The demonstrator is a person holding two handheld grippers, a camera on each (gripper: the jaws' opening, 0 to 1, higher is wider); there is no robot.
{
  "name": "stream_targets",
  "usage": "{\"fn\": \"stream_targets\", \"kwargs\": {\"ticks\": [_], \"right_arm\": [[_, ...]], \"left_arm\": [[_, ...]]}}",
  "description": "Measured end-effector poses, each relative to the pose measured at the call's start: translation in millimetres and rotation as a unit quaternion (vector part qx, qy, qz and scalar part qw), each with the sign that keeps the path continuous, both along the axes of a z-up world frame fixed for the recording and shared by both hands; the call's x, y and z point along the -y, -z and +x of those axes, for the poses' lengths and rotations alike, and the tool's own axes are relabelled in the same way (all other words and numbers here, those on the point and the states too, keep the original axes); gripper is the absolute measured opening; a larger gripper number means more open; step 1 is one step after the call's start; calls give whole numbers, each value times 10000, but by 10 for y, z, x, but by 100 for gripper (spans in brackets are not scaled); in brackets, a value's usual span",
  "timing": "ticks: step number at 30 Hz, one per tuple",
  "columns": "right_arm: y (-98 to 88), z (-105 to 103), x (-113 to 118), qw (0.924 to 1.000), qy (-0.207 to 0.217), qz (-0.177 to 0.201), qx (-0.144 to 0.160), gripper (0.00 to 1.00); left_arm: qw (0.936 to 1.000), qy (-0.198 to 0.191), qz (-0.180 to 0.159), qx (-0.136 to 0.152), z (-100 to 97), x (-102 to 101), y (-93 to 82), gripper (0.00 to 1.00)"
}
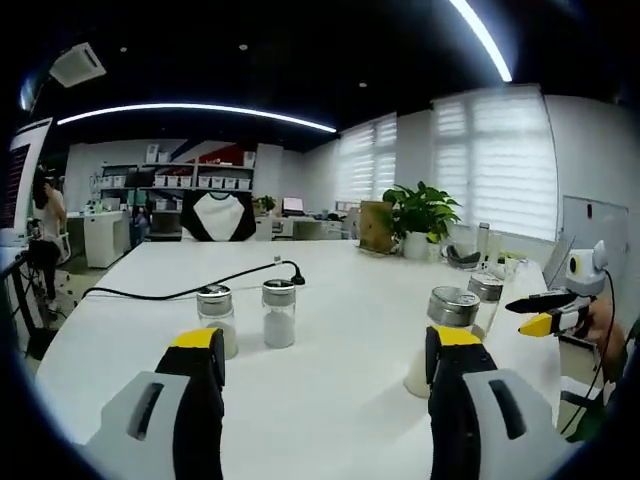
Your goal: Rotate the seasoning bottle until the label or dispensing opening points toward the visible target arrow and the bottle remains upright within the marked orientation range
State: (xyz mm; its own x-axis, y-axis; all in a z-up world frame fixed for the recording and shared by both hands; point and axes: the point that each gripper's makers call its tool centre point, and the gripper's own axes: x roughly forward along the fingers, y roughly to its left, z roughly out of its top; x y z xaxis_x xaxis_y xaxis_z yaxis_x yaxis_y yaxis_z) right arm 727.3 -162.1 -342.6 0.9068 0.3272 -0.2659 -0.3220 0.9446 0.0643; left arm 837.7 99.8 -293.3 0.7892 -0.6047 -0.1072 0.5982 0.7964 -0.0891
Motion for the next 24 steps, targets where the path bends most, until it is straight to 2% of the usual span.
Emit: {"fn": "stream_targets", "kwargs": {"ticks": [12,19,24], "right_arm": [[-28,-12,-18,10000,-28,8,38,66],[-24,-33,2,10000,18,25,31,66],[-38,-43,36,10000,64,7,44,66]], "left_arm": [[9999,-35,106,24,353,117,25,87],[9998,-10,159,-75,542,239,133,86],[9997,31,242,-9,671,343,202,82]]}}
